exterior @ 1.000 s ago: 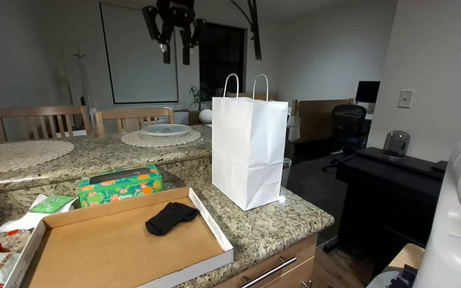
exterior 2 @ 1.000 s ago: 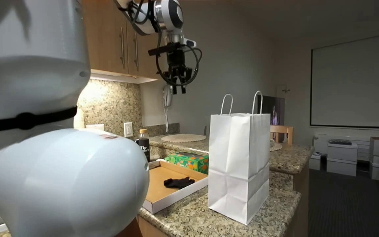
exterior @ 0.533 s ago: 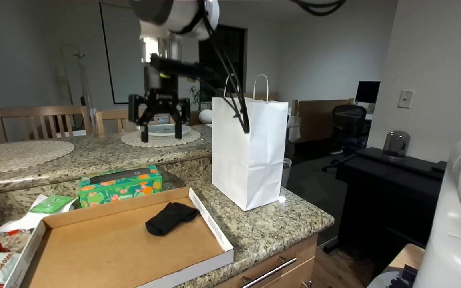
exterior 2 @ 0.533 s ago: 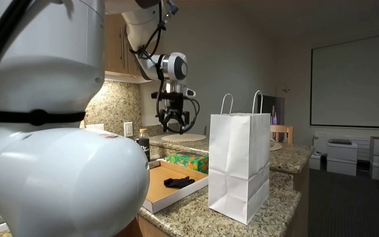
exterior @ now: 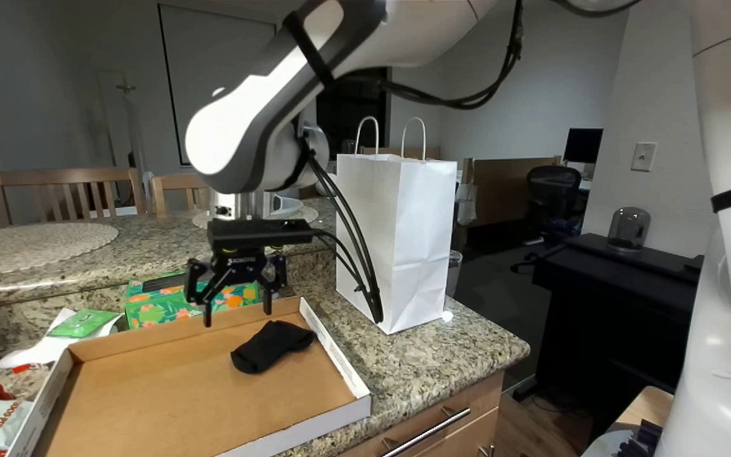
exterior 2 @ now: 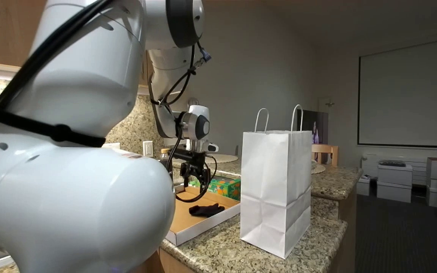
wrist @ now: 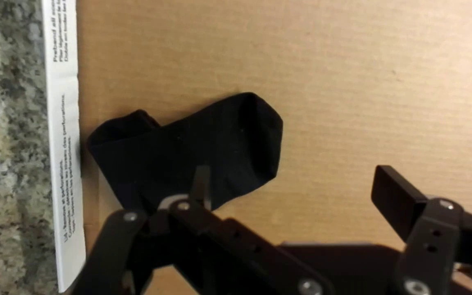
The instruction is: Put the black socks in the white bag
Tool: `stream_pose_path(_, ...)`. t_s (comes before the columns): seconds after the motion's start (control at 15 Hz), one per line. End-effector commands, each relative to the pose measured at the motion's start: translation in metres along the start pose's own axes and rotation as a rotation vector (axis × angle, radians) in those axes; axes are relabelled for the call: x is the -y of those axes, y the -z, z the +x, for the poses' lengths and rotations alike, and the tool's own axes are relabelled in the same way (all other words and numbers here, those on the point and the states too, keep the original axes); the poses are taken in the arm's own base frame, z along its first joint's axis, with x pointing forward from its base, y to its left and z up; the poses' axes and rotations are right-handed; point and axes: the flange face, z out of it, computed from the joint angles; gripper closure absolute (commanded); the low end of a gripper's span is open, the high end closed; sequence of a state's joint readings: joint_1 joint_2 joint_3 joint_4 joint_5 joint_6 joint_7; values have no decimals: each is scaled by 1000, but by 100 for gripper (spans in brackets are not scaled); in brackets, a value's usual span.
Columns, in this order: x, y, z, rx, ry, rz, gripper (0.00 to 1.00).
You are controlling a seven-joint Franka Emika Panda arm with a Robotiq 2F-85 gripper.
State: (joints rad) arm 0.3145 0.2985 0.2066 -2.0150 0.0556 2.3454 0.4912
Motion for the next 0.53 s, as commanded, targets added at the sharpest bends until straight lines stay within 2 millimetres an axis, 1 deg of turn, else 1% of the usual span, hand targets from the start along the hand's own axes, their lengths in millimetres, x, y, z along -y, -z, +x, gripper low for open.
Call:
stream_pose_path(0.0,-11,-18,8,-39,-99,-63,0)
stream_pose_path(0.27,-27,-37,11,-12,-176,-120,0)
stream_pose_path(0.47,-34,-55,9,30,-190,-126,0)
